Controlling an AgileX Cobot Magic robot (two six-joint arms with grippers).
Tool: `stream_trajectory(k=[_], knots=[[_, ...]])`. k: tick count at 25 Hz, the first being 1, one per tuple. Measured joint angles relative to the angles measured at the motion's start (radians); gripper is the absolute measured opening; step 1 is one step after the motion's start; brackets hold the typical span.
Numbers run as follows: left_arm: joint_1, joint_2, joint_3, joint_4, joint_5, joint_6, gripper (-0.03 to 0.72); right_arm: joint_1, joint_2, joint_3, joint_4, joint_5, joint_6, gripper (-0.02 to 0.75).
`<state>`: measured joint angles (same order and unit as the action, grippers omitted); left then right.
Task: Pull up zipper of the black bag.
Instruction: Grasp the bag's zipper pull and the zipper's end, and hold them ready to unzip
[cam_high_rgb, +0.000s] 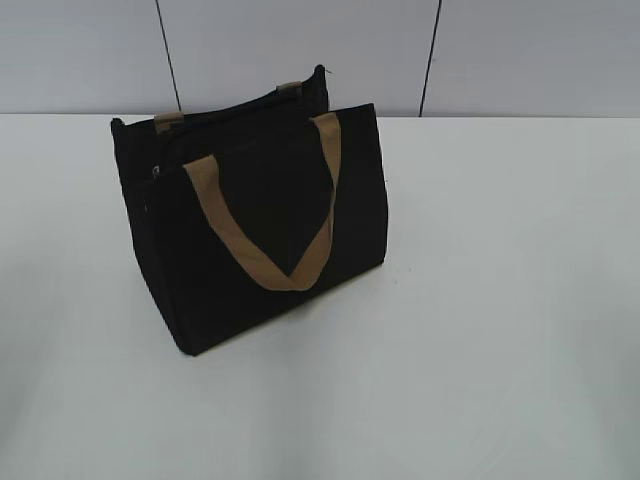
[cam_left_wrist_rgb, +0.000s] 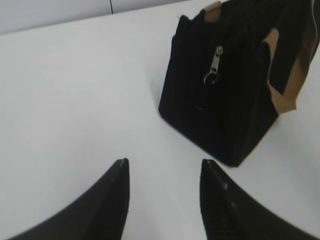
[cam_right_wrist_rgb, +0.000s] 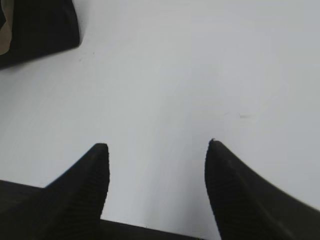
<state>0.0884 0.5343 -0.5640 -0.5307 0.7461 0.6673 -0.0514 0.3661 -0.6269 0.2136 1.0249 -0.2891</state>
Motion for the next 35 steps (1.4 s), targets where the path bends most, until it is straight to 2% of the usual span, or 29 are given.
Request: stream_trajectory(k=[3, 5, 9, 12, 17, 21, 28, 35], knots=[[0.0, 0.149, 0.0, -0.173, -0.128, 0.276, 0.35, 0.002, 0.114, -0.052, 0.003, -0.044, -0.035, 0.462], [0.0, 0.246, 0.0, -0.336, -0.185, 0.463, 0.35, 0.002, 0.192, -0.099, 0.012, -0.075, -0.073, 0.462], [0.0, 0.444, 0.001, -0.618, -0.207, 0.794, 0.35, 0.013, 0.35, -0.213, 0.034, -0.094, -0.137, 0.462], [0.0, 0.545, 0.028, -0.802, -0.221, 0.983, 0.35, 0.059, 0.454, -0.315, 0.038, -0.096, -0.167, 0.462], [0.0, 0.683, 0.101, -1.132, -0.197, 1.432, 0.35, 0.164, 0.641, -0.489, 0.041, -0.097, -0.183, 0.462], [0.0, 0.797, 0.107, -1.188, -0.094, 1.676, 0.35, 0.247, 0.769, -0.604, 0.045, -0.092, -0.184, 0.462], [-0.058, 0.94, 0.108, -1.199, -0.069, 1.835, 0.35, 0.357, 0.944, -0.761, 0.045, -0.073, -0.22, 0.462], [-0.076, 1.087, -0.002, -1.199, -0.091, 1.859, 0.347, 0.413, 1.022, -0.834, 0.052, -0.053, -0.223, 0.462]])
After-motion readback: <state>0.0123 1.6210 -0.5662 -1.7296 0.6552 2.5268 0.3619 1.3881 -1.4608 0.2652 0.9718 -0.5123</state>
